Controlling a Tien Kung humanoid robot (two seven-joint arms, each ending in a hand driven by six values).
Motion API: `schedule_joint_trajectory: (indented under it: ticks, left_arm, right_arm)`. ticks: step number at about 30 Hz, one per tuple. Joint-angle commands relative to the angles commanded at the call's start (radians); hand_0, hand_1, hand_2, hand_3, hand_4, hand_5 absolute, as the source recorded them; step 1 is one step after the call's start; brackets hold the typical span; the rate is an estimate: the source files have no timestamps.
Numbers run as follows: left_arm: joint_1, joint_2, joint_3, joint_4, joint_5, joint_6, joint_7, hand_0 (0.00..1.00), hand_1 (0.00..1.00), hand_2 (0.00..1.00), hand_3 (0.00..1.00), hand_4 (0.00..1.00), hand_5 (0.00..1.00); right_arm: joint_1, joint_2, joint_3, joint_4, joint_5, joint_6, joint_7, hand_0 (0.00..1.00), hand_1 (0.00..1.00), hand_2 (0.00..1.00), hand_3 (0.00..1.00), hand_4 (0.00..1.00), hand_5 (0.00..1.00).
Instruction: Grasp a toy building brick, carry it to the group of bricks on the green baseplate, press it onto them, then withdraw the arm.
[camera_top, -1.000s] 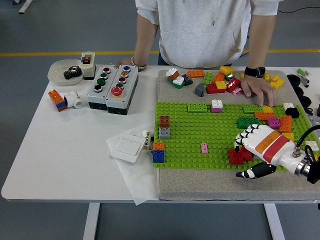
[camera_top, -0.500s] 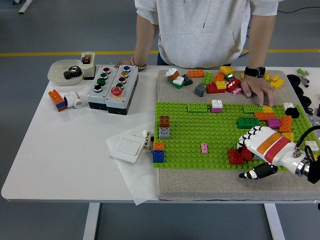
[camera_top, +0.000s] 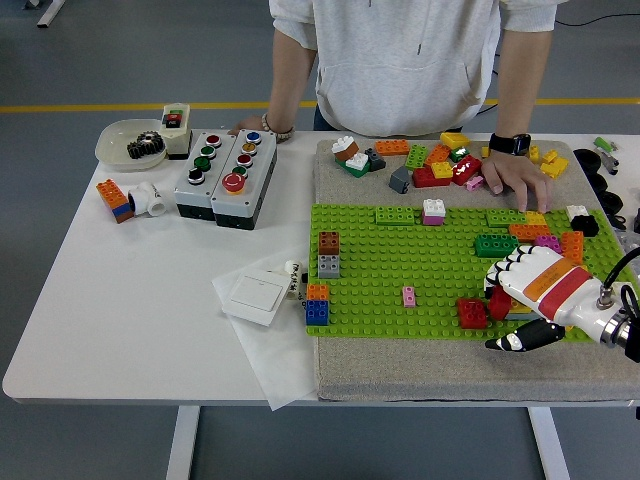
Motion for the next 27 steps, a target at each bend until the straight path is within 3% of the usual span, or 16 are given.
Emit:
schedule_joint_trajectory:
  ticks: [27]
  left_arm:
    - [-0.002,0.0,0.002,0.002,-0.005,0.001,-0.002,0.743,0.737,0.726,0.584,0.612,0.648]
  right_arm:
    - [-0.03,-0.017,0.055,-0.001,0.0,0.01,0.009,0.61,0.588,0.669,0.543,0.998,0.619]
